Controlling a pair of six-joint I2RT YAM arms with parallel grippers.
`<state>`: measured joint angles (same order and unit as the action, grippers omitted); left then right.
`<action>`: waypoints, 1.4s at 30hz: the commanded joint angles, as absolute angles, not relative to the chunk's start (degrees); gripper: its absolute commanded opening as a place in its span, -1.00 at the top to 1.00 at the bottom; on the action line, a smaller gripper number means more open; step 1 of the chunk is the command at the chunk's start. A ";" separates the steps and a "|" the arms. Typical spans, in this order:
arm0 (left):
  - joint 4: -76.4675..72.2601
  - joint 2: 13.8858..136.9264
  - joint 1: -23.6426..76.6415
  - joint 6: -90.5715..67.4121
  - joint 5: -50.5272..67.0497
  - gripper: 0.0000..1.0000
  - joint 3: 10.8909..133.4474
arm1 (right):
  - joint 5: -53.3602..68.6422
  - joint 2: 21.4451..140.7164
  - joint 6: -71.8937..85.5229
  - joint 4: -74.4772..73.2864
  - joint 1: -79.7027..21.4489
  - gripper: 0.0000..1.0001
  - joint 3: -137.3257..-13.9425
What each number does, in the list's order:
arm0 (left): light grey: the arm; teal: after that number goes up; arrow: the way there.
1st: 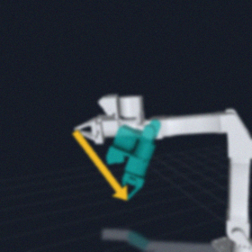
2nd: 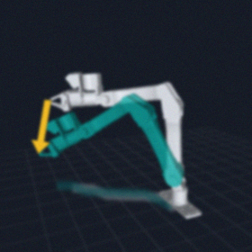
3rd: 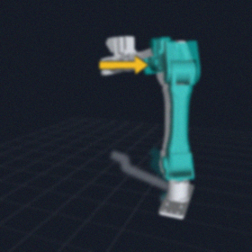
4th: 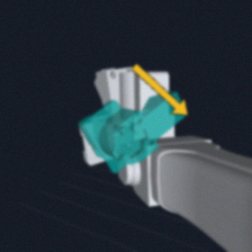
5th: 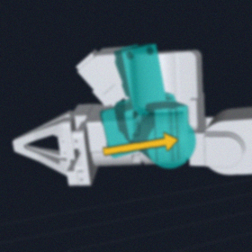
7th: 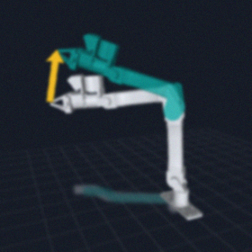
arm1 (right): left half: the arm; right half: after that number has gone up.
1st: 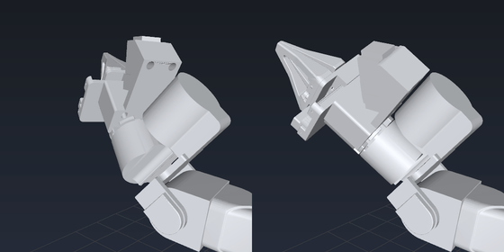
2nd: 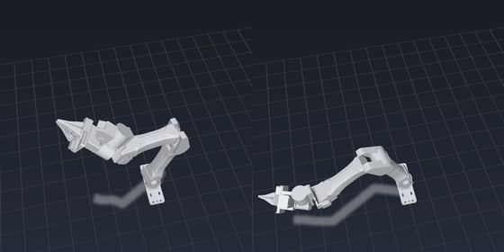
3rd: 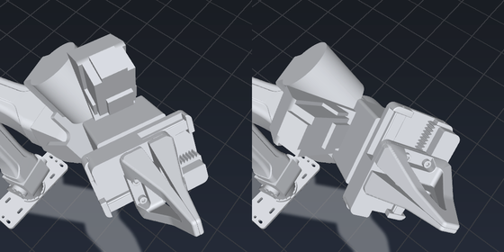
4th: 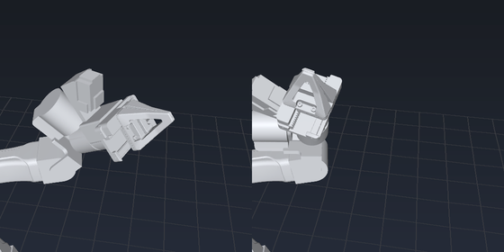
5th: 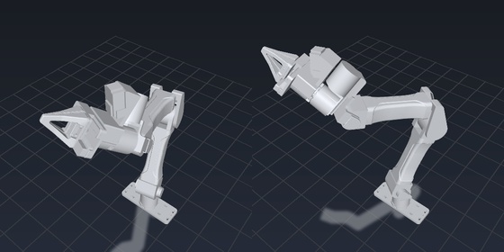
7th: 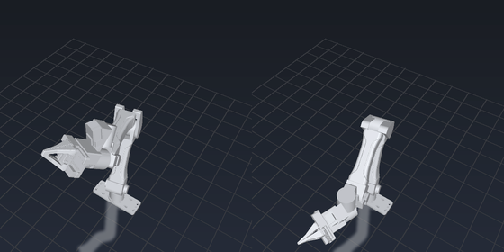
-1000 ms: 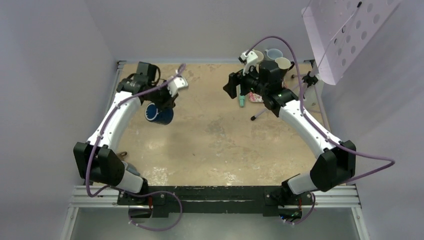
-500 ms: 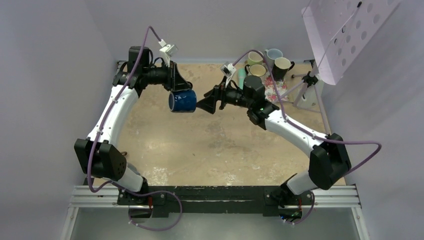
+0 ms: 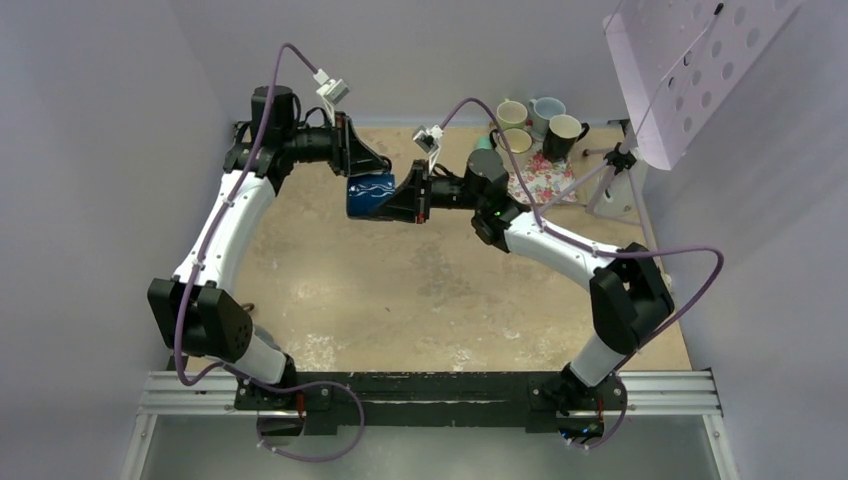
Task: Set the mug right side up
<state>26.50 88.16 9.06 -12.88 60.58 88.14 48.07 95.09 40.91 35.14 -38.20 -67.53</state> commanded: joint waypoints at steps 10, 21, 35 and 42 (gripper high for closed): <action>47.31 83.62 9.05 13.25 31.03 -1.00 93.12 | -8.98 94.71 -6.16 -27.18 -33.25 1.00 -88.83; 57.77 82.95 9.05 29.12 27.57 -1.00 87.45 | -23.62 115.60 -18.01 -50.45 -24.28 1.00 -110.71; 66.45 82.13 9.05 42.30 19.28 -1.00 82.60 | -11.13 126.66 -23.29 -51.78 -18.93 1.00 -118.47; 67.03 82.16 9.06 43.08 19.21 -1.00 82.44 | -7.61 130.37 -23.18 -52.58 -18.12 1.00 -121.03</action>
